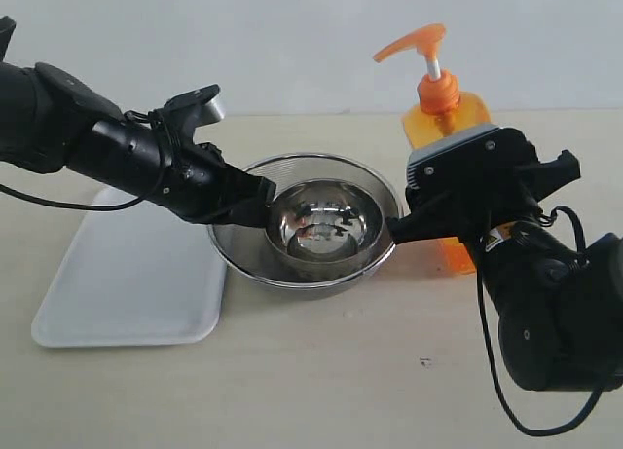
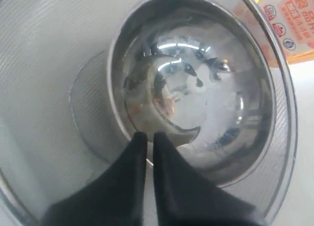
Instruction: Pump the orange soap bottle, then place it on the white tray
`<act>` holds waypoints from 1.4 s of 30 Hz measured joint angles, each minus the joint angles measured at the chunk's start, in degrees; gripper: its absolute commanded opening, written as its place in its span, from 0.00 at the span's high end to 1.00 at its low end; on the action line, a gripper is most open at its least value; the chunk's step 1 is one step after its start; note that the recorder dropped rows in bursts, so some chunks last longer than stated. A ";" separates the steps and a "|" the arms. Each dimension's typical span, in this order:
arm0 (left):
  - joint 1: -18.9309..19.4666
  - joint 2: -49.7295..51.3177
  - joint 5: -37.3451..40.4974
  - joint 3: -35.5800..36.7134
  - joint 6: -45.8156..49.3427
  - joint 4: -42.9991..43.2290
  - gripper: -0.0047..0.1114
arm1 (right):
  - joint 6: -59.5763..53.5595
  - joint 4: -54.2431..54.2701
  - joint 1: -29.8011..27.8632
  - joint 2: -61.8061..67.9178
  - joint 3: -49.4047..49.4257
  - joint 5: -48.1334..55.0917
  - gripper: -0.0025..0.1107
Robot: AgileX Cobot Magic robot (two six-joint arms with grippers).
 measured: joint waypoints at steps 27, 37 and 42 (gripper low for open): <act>0.00 4.58 -1.49 -2.28 -0.81 0.57 0.92 | 0.00 -0.09 0.00 0.00 0.00 0.00 0.98; 0.00 3.42 -0.45 -3.04 -0.81 0.47 0.92 | 0.13 -0.09 0.00 0.00 0.00 0.00 0.98; 0.00 2.62 -0.45 -3.04 -0.81 0.47 0.92 | 0.23 -0.09 0.00 0.00 0.00 0.00 0.98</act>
